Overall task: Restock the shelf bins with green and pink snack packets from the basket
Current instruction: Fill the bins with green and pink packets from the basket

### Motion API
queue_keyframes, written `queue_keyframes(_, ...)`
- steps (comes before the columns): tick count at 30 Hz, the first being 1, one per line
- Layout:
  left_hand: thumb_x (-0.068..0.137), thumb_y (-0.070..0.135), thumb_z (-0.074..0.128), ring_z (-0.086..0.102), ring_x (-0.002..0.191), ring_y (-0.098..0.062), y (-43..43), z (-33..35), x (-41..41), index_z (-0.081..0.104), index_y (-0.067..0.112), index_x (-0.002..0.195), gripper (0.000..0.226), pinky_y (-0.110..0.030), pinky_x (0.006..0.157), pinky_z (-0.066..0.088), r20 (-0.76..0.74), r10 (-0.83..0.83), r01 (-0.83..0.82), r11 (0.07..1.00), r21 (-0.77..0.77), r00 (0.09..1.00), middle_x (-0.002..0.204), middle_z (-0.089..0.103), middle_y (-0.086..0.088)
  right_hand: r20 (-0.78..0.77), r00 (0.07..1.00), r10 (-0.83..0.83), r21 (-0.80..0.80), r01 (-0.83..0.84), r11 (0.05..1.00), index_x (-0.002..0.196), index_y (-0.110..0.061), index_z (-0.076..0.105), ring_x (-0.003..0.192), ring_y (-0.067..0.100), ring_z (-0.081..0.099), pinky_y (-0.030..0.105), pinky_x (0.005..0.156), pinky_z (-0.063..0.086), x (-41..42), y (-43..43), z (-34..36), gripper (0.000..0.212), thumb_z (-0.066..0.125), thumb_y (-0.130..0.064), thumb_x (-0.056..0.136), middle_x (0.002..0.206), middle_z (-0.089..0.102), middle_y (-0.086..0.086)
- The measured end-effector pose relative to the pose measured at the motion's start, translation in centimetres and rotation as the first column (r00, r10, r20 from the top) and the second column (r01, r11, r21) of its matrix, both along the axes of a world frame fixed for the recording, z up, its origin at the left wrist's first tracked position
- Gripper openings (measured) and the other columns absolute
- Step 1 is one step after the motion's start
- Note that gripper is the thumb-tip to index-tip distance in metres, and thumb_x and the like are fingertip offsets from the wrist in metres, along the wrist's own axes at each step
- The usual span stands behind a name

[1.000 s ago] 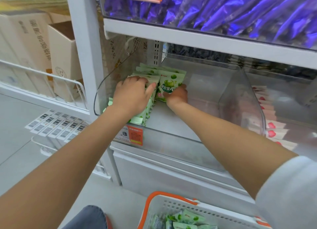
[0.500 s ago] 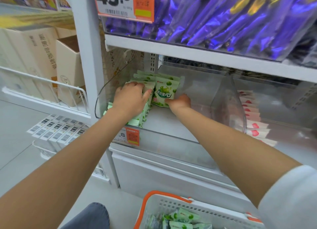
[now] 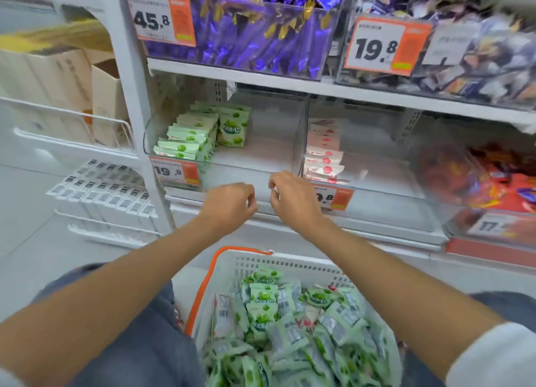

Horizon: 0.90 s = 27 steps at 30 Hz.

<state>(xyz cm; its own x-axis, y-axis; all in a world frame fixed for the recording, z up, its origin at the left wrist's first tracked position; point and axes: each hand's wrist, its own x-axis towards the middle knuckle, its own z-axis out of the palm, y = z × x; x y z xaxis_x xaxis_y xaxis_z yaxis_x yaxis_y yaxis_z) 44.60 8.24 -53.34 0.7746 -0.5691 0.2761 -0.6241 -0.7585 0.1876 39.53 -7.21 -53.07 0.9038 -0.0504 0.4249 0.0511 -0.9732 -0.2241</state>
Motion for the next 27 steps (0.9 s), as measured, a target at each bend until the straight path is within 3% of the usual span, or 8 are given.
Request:
queue_keyframes(6, 0.091, 0.028, 0.051, 0.061, 0.099, -0.023, 2.6, -9.8, -3.1, 0.066, 0.019, 0.1, 0.019, -0.032, 0.081, 0.051, -0.462, 0.16, 0.06, 0.902, 0.427, 0.872, 0.108, 0.066, -0.001, -0.622, 0.783, 0.009, 0.164, 0.12, 0.979, 0.112, -0.013, 0.06, 0.101, 0.025, 0.06, 0.032, 0.08, 0.047, -10.0, -2.1, -14.4, 0.021, 0.052, -0.017, 0.094, 0.112, 0.06, 0.006)
queue_keyframes(11, 0.09, 0.02, 0.048, 0.064, 0.092, -0.022, 2.0, -13.1, -4.7, 0.067, 0.015, 0.1, 0.022, -0.031, 0.078, 0.053, -0.59, 0.173, 0.157, 0.871, 0.466, 0.789, 0.104, 0.068, -0.003, -0.893, 0.445, 0.068, 0.201, 0.258, 0.945, 0.101, -0.01, 0.054, 0.088, 0.025, 0.056, 0.039, 0.085, 0.051, -14.4, -2.6, -22.4, 0.015, 0.054, -0.021, 0.091, 0.095, 0.056, 0.005)
queue_keyframes(13, 0.088, 0.017, 0.046, 0.063, 0.082, -0.021, 1.5, -14.2, -5.4, 0.066, 0.016, 0.091, 0.02, -0.03, 0.07, 0.052, -0.625, 0.136, 0.217, 0.864, 0.455, 0.768, 0.097, 0.067, -0.003, -0.899, 0.421, 0.116, 0.242, 0.26, 0.935, 0.121, -0.012, 0.049, 0.102, 0.027, 0.054, 0.037, 0.087, 0.05, -14.6, -2.7, -23.5, 0.037, 0.059, -0.019, 0.086, 0.119, 0.052, 0.009)
queue_keyframes(15, 0.09, 0.019, 0.049, 0.062, 0.086, -0.018, 1.2, -15.0, -6.1, 0.066, 0.019, 0.095, 0.018, -0.031, 0.07, 0.052, -0.66, 0.091, 0.263, 0.87, 0.418, 0.746, 0.102, 0.063, 0.002, -0.912, 0.375, 0.164, 0.259, 0.216, 0.941, 0.15, -0.023, 0.024, 0.131, 0.032, 0.042, 0.038, 0.093, 0.048, -14.6, -2.9, -24.1, 0.08, 0.067, -0.016, 0.082, 0.155, 0.022, 0.011)
queue_keyframes(17, 0.092, 0.021, 0.051, 0.058, 0.096, -0.015, 1.1, -15.5, -6.7, 0.066, 0.021, 0.101, 0.017, -0.029, 0.076, 0.048, -0.679, 0.049, 0.306, 0.867, 0.393, 0.732, 0.109, 0.06, 0.005, -0.934, 0.319, 0.163, 0.211, 0.121, 0.97, 0.155, -0.032, 0.004, 0.146, 0.03, 0.019, 0.043, 0.11, 0.036, -14.9, -2.9, -24.1, 0.099, 0.069, -0.013, 0.082, 0.162, -0.002, 0.004)
queue_keyframes(23, 0.093, 0.015, 0.055, 0.055, 0.109, -0.015, 1.3, -16.3, -6.8, 0.064, 0.019, 0.112, 0.022, -0.032, 0.095, 0.048, -0.736, 0.007, 0.346, 0.879, 0.327, 0.677, 0.124, 0.057, 0.001, -0.877, 0.453, 0.163, 0.18, -0.007, 0.984, 0.148, -0.022, 0.038, 0.14, 0.03, 0.034, 0.043, 0.111, 0.036, -15.8, -2.2, -23.1, 0.062, 0.057, -0.006, 0.091, 0.156, 0.027, 0.01)
queue_keyframes(26, 0.095, 0.016, 0.055, 0.056, 0.114, -0.019, 1.1, -16.1, -6.7, 0.059, 0.017, 0.125, 0.03, -0.029, 0.095, 0.047, -0.773, 0.011, 0.301, 0.918, 0.26, 0.635, 0.131, 0.057, -0.005, -0.739, 0.644, 0.198, 0.365, 0.136, 0.921, 0.097, -0.011, 0.063, 0.086, 0.021, 0.062, 0.043, 0.083, 0.053, -15.1, -1.6, -21.2, 0.014, 0.051, -0.018, 0.099, 0.097, 0.062, 0.005)
queue_keyframes(27, 0.096, 0.019, 0.057, 0.053, 0.121, -0.02, 1.0, -16.0, -6.7, 0.052, 0.016, 0.134, 0.038, -0.029, 0.098, 0.045, -0.793, 0.016, 0.264, 0.939, 0.222, 0.608, 0.137, 0.053, -0.007, -0.703, 0.688, 0.179, 0.42, 0.199, 0.886, 0.081, -0.011, 0.056, 0.07, 0.017, 0.054, 0.04, 0.072, 0.051, -14.6, -1.4, -20.0, 0.025, 0.049, -0.024, 0.101, 0.08, 0.056, 0.002)
